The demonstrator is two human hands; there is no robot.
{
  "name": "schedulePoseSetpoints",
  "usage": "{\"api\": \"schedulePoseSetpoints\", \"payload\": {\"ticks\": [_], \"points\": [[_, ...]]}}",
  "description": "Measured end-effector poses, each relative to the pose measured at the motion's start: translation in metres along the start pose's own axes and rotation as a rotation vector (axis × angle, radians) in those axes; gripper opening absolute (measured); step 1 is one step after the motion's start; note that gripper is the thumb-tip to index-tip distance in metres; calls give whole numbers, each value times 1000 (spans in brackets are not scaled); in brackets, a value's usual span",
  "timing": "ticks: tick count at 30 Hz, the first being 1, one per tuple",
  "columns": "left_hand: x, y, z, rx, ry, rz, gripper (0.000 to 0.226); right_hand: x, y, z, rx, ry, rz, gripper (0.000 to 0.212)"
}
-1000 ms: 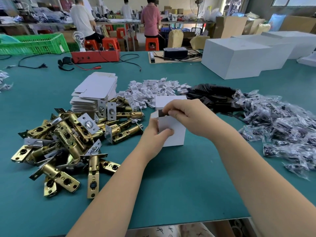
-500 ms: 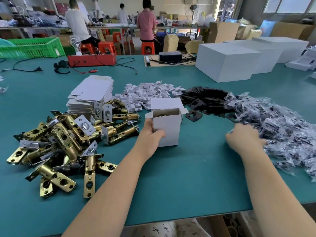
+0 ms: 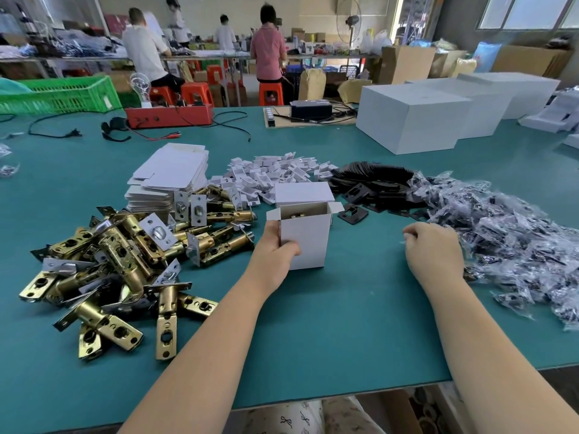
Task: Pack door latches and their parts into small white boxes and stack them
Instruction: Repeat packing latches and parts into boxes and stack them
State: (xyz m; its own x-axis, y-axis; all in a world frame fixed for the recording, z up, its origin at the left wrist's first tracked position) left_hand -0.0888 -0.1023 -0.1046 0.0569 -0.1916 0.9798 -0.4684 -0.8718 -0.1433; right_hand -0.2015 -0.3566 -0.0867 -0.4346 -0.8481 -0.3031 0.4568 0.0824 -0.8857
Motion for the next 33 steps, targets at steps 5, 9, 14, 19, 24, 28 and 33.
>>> {"api": "schedulePoseSetpoints", "payload": {"ticks": [5, 9, 14, 19, 24, 28, 33], "points": [[-2, -2, 2, 7, 5, 18, 37, 11, 24, 1, -214, 58, -196, 35], [-2, -2, 4, 2, 13, 23, 35, 9, 21, 3, -170, -30, -170, 32], [-2, -2, 5, -1, 18, 37, 33, -1, 8, 0, 13, -20, 105, 25], [-2, -2, 5, -7, 23, 50, 33, -3, 1, -9, 170, 77, 523, 11], [1, -1, 4, -8, 27, 66, 33, -15, 12, -7, 37, -54, 444, 14], [2, -1, 3, -9, 29, 71, 34, -26, 23, -6, -110, -172, 267, 29], [2, 0, 2, -31, 17, 73, 34, -32, 25, -17, -255, -269, 325, 54]]}}
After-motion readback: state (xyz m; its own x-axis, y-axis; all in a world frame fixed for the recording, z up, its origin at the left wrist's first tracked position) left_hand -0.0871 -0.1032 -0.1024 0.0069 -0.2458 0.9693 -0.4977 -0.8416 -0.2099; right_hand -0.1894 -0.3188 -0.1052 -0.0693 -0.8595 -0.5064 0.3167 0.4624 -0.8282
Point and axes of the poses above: each hand's wrist, its own z-axis towards the middle knuckle, its own y-axis out of the palm, x = y × z, the point moved 8 cm from there along z, towards the middle knuckle, and after that the axes turned 12 degrees about -y, right-handed, at the moved point
